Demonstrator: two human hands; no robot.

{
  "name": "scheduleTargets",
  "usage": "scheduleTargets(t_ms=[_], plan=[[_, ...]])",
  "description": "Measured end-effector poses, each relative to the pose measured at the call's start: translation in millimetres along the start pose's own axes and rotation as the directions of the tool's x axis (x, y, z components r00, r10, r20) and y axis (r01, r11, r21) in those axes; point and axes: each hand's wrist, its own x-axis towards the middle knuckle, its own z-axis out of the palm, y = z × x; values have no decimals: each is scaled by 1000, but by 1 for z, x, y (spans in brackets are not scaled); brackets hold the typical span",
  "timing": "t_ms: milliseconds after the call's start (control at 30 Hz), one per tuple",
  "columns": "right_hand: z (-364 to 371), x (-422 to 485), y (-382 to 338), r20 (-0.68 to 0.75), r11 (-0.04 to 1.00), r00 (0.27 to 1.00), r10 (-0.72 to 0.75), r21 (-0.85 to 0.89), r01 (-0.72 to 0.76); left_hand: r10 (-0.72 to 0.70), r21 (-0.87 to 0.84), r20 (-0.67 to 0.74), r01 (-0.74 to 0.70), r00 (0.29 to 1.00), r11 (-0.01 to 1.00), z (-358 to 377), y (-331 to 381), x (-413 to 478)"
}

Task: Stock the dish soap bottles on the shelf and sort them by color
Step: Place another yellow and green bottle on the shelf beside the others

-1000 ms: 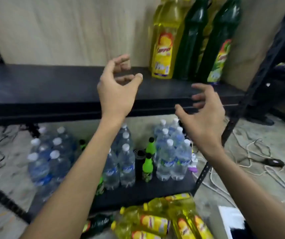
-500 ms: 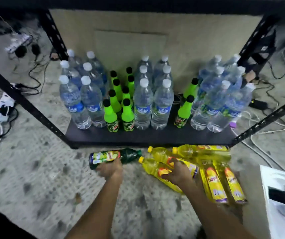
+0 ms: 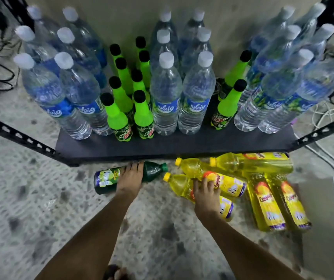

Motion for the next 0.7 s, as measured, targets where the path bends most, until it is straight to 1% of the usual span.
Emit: scheduleTargets(t_ms=[100, 167, 233, 300, 333, 400, 467, 533, 567, 633, 700], plan=[[-4, 5, 8, -6, 999, 1000, -16, 50, 16, 4, 71, 37, -7, 999, 997, -7, 7, 3], [-8, 6, 14, 17, 993, 1000, -12, 122, 10, 12, 51, 66, -16, 998, 999, -12, 7, -2], [-13, 0, 22, 39, 976, 999, 16, 215, -24, 21, 2, 49, -21, 999, 1000, -20, 6, -8], [-21, -12, 32, 41, 930, 998, 53, 362, -64, 11, -102, 34, -8, 999, 995, -34, 4, -20], [-28, -21, 38, 26, 885, 996, 80, 457, -83, -3, -177, 32, 9, 999, 984, -44, 4, -27], [-49, -38, 48, -7, 779, 990, 141, 618, -107, -26, -363, 32, 36, 999, 931, -67, 4, -44], [-80, -56, 56, -78, 714, 978, 195, 695, -87, -18, -471, -8, 12, 1000, 882, -100, 6, -63], [-116, -76, 66, -197, 659, 946, 259, 752, -24, 27, -497, -73, -60, 997, 866, -140, 9, -83], [-136, -87, 73, -264, 640, 920, 291, 768, 18, 64, -499, -119, -115, 991, 859, -163, 12, -93], [-179, -112, 89, -372, 637, 867, 332, 766, 85, 126, -494, -216, -219, 968, 841, -209, 17, -117], [-226, -141, 108, -476, 596, 789, 389, 783, 178, 153, -471, -335, -306, 930, 828, -264, 21, -147]])
